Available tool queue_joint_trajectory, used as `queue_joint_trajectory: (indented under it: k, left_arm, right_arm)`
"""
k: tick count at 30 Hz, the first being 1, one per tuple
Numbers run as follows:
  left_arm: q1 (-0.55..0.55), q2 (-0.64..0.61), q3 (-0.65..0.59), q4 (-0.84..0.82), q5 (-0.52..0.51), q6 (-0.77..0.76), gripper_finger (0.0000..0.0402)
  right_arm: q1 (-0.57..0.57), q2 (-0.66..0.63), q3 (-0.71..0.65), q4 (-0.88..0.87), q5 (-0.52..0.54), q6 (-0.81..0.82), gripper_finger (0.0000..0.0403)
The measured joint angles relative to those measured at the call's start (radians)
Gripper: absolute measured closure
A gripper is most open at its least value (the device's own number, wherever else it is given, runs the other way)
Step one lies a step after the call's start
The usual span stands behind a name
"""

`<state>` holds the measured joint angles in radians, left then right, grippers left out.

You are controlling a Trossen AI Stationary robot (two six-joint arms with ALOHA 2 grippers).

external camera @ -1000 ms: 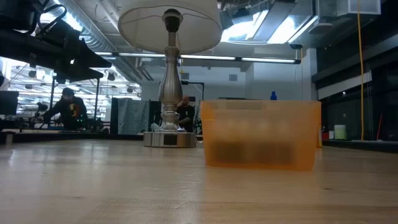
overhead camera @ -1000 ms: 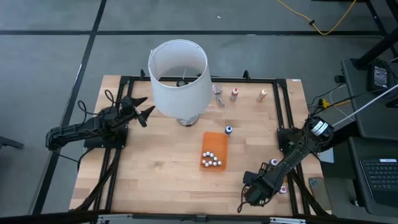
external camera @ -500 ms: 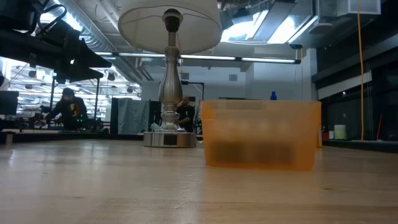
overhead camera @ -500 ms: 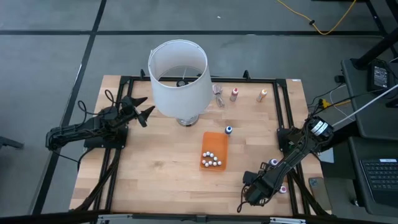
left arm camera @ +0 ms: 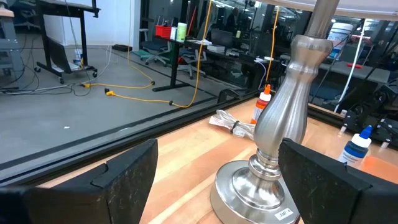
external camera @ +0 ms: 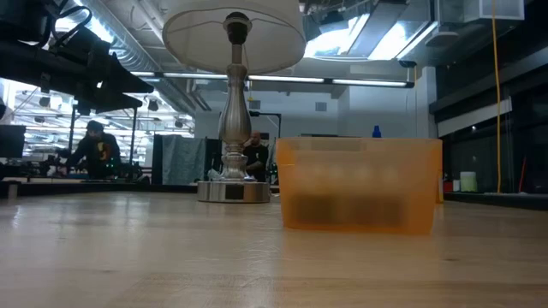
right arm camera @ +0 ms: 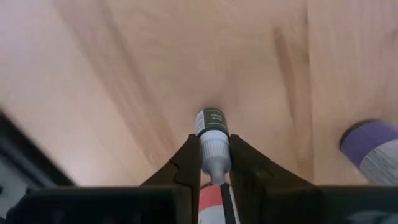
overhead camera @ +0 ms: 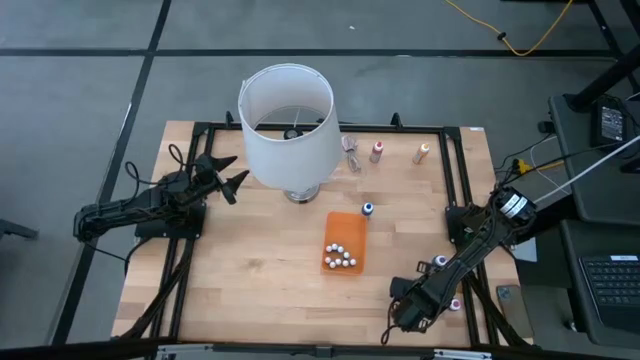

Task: Pick & Place food coloring
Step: Put the small green food coloring bottle into the orange bin

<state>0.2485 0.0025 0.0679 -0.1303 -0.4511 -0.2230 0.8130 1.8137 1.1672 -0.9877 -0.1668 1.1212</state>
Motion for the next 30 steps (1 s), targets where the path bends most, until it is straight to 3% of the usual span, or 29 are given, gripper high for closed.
queue_joint_trajectory:
  k: [15, 22, 30]
  left_arm:
    - [0.0, 0.0, 0.0, 0.0, 0.0, 0.0, 0.008]
    - [0.0, 0.0, 0.0, 0.0, 0.0, 0.0, 0.008]
    - [0.0, 0.0, 0.0, 0.0, 0.0, 0.0, 0.008]
  right_arm:
    - [-0.162, 0.0, 0.243, -0.285, 0.044, -0.2, 0.0338]
    - [-0.274, 0.059, 0.419, -0.411, 0.091, -0.324, 0.0336]
    - [-0.404, 0.145, 0.575, -0.433, 0.133, -0.445, 0.0333]
